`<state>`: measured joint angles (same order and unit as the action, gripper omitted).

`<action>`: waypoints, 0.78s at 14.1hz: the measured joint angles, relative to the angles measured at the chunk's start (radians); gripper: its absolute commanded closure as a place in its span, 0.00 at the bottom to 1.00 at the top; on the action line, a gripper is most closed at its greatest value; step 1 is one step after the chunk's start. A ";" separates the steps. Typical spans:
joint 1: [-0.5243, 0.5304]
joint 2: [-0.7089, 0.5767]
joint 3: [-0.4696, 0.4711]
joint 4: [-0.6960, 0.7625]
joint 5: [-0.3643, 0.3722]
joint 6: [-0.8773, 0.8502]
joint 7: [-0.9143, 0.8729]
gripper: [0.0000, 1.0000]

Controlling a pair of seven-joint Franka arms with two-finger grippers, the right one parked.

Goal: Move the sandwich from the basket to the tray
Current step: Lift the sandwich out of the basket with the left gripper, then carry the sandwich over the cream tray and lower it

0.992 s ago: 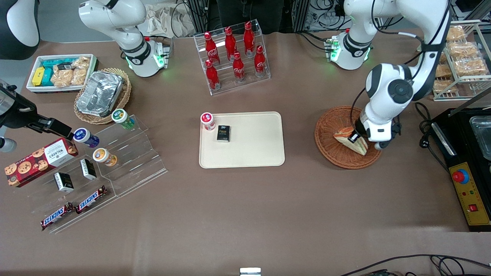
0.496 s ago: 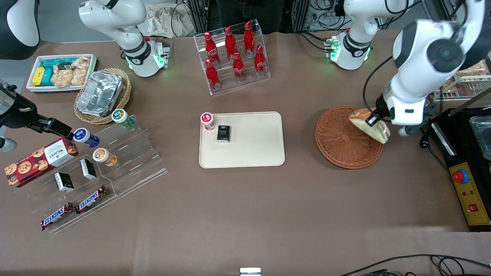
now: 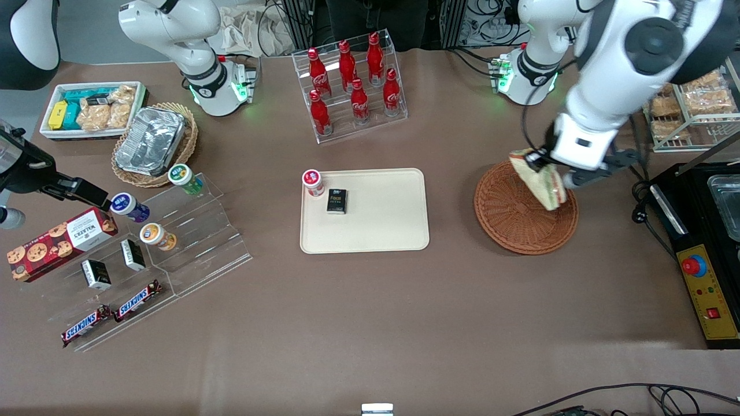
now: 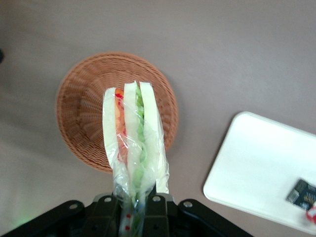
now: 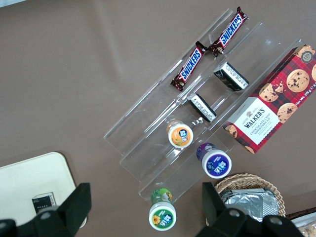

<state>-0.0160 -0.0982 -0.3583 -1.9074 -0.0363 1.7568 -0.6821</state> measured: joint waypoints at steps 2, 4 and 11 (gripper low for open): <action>-0.003 0.004 -0.078 0.005 -0.002 -0.001 0.001 1.00; -0.006 0.015 -0.153 0.008 -0.002 0.000 0.001 1.00; -0.056 0.108 -0.265 0.024 -0.002 0.064 0.039 1.00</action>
<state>-0.0725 0.0101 -0.6235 -1.8831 -0.0386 1.8212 -0.6427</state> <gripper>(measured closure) 0.811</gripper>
